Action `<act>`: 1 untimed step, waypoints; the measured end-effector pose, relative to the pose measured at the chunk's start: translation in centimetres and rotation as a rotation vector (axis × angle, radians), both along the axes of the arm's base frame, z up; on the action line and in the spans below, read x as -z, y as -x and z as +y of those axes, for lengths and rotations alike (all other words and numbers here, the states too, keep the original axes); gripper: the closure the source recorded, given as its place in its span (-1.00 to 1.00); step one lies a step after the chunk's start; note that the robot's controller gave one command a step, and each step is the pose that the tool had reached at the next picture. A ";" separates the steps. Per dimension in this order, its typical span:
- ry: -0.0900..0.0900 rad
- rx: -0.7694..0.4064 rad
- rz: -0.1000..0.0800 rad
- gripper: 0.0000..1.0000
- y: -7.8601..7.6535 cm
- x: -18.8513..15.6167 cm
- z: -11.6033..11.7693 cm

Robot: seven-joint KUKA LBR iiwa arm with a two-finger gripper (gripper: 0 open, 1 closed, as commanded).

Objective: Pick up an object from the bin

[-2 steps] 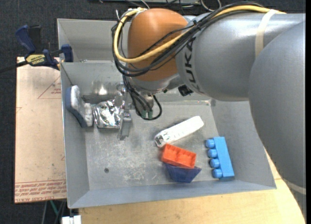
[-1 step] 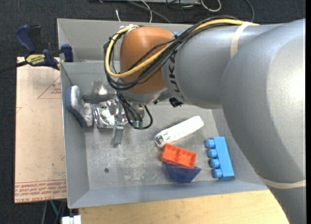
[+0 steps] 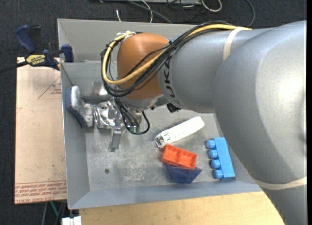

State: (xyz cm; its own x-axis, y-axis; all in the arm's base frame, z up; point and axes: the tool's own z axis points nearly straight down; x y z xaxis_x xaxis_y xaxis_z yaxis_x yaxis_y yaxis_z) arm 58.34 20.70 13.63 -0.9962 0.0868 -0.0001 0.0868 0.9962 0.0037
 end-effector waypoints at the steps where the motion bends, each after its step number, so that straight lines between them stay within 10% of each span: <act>1: 0.000 0.036 0.004 -1.00 -1.6 4.4 -0.7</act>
Offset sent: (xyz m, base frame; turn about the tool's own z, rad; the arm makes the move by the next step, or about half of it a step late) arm 0.0019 -0.0232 -0.0247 0.0121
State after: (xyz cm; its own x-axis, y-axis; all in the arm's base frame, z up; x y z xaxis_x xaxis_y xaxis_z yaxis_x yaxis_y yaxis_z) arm 59.93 20.04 9.18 -0.9925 0.1225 0.0035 0.1225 0.9925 0.0031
